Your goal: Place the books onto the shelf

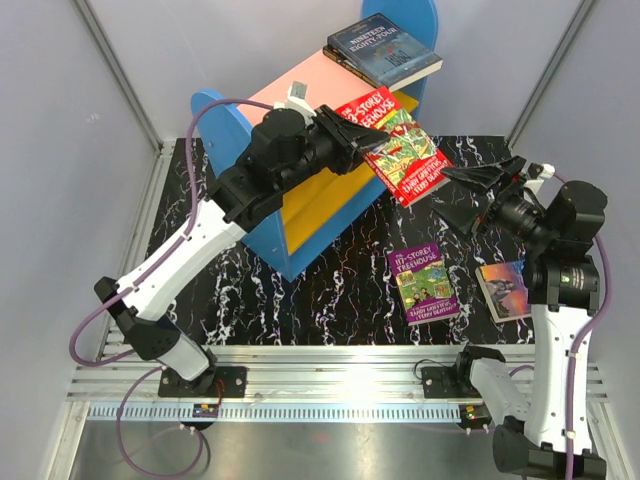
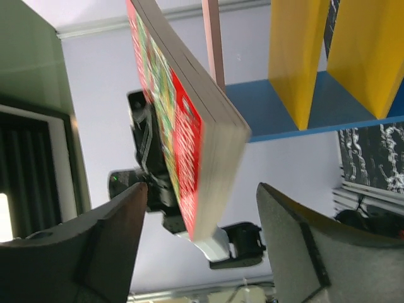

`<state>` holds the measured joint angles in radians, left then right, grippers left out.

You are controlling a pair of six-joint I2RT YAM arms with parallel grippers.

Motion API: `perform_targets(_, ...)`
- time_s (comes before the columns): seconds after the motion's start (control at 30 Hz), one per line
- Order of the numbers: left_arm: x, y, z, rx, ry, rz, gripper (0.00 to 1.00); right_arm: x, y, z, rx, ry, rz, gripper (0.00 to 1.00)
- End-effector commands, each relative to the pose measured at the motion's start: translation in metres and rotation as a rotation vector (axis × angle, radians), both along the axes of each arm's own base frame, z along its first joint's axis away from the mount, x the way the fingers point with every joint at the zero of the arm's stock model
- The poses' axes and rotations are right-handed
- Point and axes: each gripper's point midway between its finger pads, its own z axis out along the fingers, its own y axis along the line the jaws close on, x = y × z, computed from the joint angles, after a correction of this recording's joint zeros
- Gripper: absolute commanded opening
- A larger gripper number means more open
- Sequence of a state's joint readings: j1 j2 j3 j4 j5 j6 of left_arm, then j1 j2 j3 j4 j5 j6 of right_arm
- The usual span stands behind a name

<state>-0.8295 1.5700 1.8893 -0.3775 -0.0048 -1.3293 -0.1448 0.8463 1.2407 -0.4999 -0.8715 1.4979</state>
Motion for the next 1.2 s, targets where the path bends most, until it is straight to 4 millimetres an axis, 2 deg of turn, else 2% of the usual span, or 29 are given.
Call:
perform_targets(0.0,-0.023,0.013,0.058,-0.196,-0.074,-0.011,0.00,0.012,-0.004,0.024,0.045,-0.089,-0.032,0.75)
perform_targets(0.1,-0.030,0.010,0.055,-0.197,-0.063,-0.019,0.00,0.012,-0.004,0.039,0.040,-0.122,-0.034,0.57)
perform_targets(0.2,-0.035,0.009,0.054,-0.197,-0.062,0.003,0.00,0.013,-0.004,0.052,0.038,-0.141,-0.028,0.48)
perform_targets(0.33,-0.041,0.000,0.057,-0.181,-0.070,-0.004,0.00,0.009,-0.003,0.066,0.052,-0.156,-0.020,0.42)
perform_targets(0.37,-0.045,-0.003,0.059,-0.177,-0.078,-0.014,0.00,0.006,-0.002,0.070,0.053,-0.165,-0.020,0.35)
perform_targets(0.47,-0.047,-0.006,0.061,-0.149,-0.090,-0.001,0.00,0.001,-0.002,0.078,0.050,-0.176,-0.024,0.26)
perform_targets(0.6,-0.051,-0.008,0.056,-0.125,-0.080,0.007,0.00,-0.005,-0.001,0.081,0.039,-0.171,-0.025,0.00)
perform_targets(0.63,-0.054,-0.009,0.057,-0.125,-0.087,-0.005,0.00,-0.004,-0.001,0.081,0.038,-0.168,-0.027,0.00)
perform_targets(0.67,-0.056,-0.008,0.059,-0.116,-0.105,-0.014,0.20,-0.006,-0.001,0.084,0.035,-0.177,-0.023,0.00)
perform_targets(0.7,-0.057,-0.007,0.059,-0.108,-0.116,-0.019,0.32,-0.007,-0.001,0.086,0.030,-0.188,-0.022,0.00)
perform_targets(0.73,-0.061,-0.006,0.060,-0.091,-0.145,-0.035,0.50,-0.001,-0.001,0.085,0.026,-0.180,-0.021,0.00)
perform_targets(0.77,-0.063,-0.004,0.060,-0.077,-0.159,-0.041,0.60,-0.002,-0.001,0.094,0.015,-0.206,-0.020,0.00)
perform_targets(0.8,-0.069,0.004,0.065,-0.073,-0.175,-0.040,0.75,0.001,-0.002,0.096,-0.007,-0.220,-0.022,0.00)
perform_targets(0.83,-0.068,0.008,0.057,-0.036,-0.162,-0.038,0.81,0.015,-0.004,0.095,-0.021,-0.207,-0.024,0.00)
perform_targets(0.87,-0.068,0.015,0.055,-0.009,-0.173,-0.029,0.85,0.014,-0.003,0.106,-0.041,-0.235,-0.023,0.00)
perform_targets(0.9,-0.071,0.025,0.057,0.000,-0.179,-0.022,0.93,0.020,-0.005,0.109,-0.068,-0.256,-0.024,0.00)
perform_targets(0.93,-0.073,0.030,0.054,0.015,-0.182,-0.016,0.99,0.037,-0.008,0.107,-0.071,-0.242,-0.020,0.00)
perform_targets(0.97,-0.073,0.036,0.053,0.030,-0.195,-0.007,0.99,0.038,-0.009,0.123,-0.081,-0.295,-0.022,0.00)
perform_targets(1.0,-0.078,0.045,0.055,0.031,-0.206,-0.002,0.99,0.045,-0.010,0.129,-0.075,-0.304,-0.022,0.00)
perform_targets(1.03,-0.078,0.050,0.051,0.054,-0.208,0.004,0.99,0.064,-0.015,0.128,-0.069,-0.292,-0.017,0.00)
perform_targets(1.07,-0.080,0.053,0.050,0.063,-0.211,0.007,0.99,0.063,-0.015,0.147,-0.071,-0.361,-0.016,0.00)
perform_targets(1.1,-0.083,0.061,0.048,0.073,-0.211,0.012,0.99,0.084,-0.018,0.145,-0.049,-0.332,-0.002,0.00)
perform_targets(1.13,-0.085,0.064,0.045,0.080,-0.212,0.010,0.99,0.092,-0.019,0.150,-0.042,-0.344,0.005,0.00)
perform_targets(1.17,-0.088,0.068,0.045,0.077,-0.216,0.011,0.99,0.091,-0.019,0.165,-0.047,-0.388,0.009,0.00)
